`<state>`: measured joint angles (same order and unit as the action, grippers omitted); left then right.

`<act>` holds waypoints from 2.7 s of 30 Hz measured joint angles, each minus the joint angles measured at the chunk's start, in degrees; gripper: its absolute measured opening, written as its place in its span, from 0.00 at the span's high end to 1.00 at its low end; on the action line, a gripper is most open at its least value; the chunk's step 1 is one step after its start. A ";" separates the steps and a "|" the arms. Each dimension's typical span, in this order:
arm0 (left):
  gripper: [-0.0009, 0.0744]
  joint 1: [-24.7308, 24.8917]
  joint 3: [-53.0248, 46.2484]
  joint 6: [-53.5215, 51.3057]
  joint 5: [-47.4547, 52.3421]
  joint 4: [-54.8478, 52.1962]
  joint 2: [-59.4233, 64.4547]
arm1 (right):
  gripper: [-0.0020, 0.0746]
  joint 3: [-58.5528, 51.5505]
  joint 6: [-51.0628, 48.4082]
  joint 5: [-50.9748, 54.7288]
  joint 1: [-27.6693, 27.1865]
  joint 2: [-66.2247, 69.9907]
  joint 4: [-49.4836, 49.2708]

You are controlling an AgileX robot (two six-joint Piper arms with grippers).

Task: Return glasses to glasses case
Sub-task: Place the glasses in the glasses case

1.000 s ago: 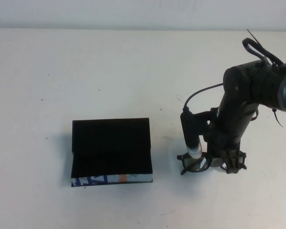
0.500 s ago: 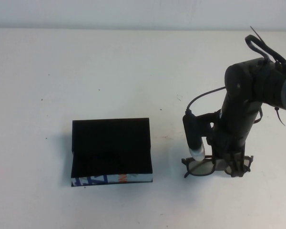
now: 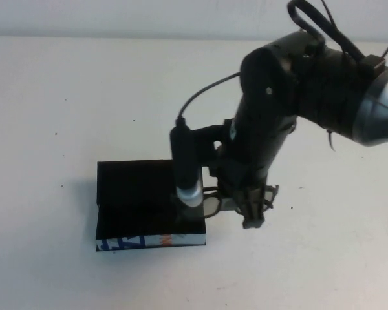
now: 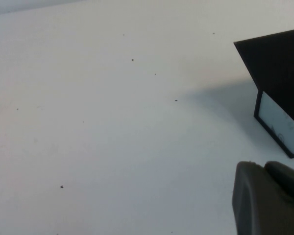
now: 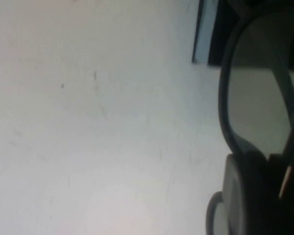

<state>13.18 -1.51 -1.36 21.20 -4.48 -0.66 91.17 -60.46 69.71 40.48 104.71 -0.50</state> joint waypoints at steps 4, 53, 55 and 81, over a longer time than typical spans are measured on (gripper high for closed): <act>0.99 0.00 0.00 0.00 0.00 0.00 0.00 | 0.92 7.22 0.35 0.31 4.71 4.08 0.50; 0.99 0.00 0.00 0.00 0.00 0.00 0.00 | 0.92 23.87 6.75 0.52 9.17 23.63 -0.13; 0.99 0.00 0.00 0.00 0.00 0.00 0.00 | 0.92 23.87 6.75 0.52 9.17 23.87 -0.13; 0.99 0.00 0.00 0.00 0.00 0.00 0.00 | 0.60 24.01 7.07 0.17 9.04 22.78 0.90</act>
<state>13.18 -1.51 -1.36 21.20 -4.48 -0.66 115.17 -53.39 69.87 49.52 127.49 0.40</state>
